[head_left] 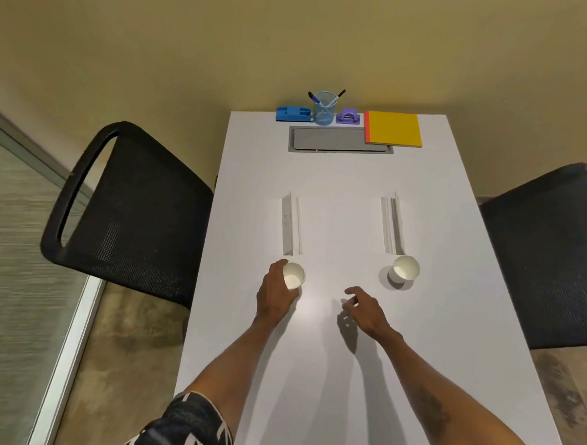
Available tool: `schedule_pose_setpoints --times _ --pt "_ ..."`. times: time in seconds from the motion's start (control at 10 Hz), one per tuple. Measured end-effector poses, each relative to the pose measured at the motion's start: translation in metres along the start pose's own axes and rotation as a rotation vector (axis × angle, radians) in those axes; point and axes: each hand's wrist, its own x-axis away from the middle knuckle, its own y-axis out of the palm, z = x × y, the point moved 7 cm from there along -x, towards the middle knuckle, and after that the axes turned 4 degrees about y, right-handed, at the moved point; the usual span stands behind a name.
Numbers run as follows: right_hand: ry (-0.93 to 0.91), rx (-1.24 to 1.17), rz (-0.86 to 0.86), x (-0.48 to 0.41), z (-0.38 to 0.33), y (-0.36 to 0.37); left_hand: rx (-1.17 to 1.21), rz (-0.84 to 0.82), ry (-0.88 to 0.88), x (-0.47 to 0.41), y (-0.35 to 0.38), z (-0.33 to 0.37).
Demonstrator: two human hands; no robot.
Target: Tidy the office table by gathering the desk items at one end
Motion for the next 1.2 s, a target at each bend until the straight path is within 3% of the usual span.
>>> schedule_pose_setpoints --times 0.6,1.2 --pt "0.074 0.124 0.004 -0.016 0.006 0.012 -0.009 -0.007 -0.023 -0.040 0.019 -0.008" --pt "0.073 0.101 0.024 -0.012 0.014 0.006 -0.093 -0.005 -0.020 -0.030 0.024 -0.005"
